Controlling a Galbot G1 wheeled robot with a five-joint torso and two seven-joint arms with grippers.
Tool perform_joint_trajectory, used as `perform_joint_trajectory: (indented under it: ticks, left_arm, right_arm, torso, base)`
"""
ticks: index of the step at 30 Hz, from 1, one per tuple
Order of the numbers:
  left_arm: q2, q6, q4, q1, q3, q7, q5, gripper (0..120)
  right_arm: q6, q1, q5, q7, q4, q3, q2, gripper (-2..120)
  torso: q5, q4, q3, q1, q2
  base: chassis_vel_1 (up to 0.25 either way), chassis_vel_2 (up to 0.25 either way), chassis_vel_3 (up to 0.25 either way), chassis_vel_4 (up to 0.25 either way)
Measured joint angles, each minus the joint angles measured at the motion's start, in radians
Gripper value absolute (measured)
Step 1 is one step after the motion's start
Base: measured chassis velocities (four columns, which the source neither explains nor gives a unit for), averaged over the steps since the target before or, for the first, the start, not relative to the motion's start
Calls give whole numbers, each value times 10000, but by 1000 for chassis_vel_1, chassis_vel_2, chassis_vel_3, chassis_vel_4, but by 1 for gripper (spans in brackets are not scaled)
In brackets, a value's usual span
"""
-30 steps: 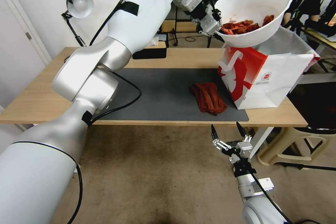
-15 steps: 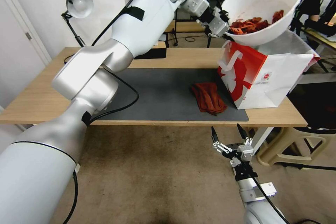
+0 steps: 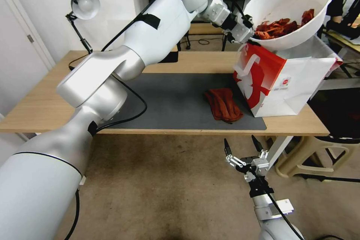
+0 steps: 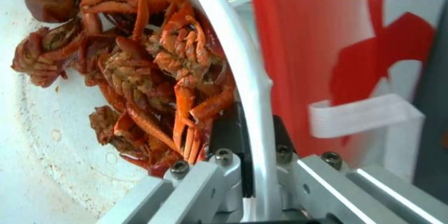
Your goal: Sweep shrimp from table into container with towel, then put container into takeout bag.
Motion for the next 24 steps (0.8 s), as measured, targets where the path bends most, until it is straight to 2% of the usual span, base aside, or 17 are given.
perform_joint_trajectory:
  ticks: [7,24]
  left_arm:
    - [2,21,29,7,355,-752,-151,0]
    - [2,167,236,287,835,-1280,-360,0]
  right_arm:
    - [-5,3,-64,7,6,-15,66,100]
    - [-23,1,-160,20,0,-75,142,100]
  torso:
    - [1,0,0,0,0]
    - [0,0,0,0,0]
  base:
    - [0,0,0,0]
    - [0,0,0,0]
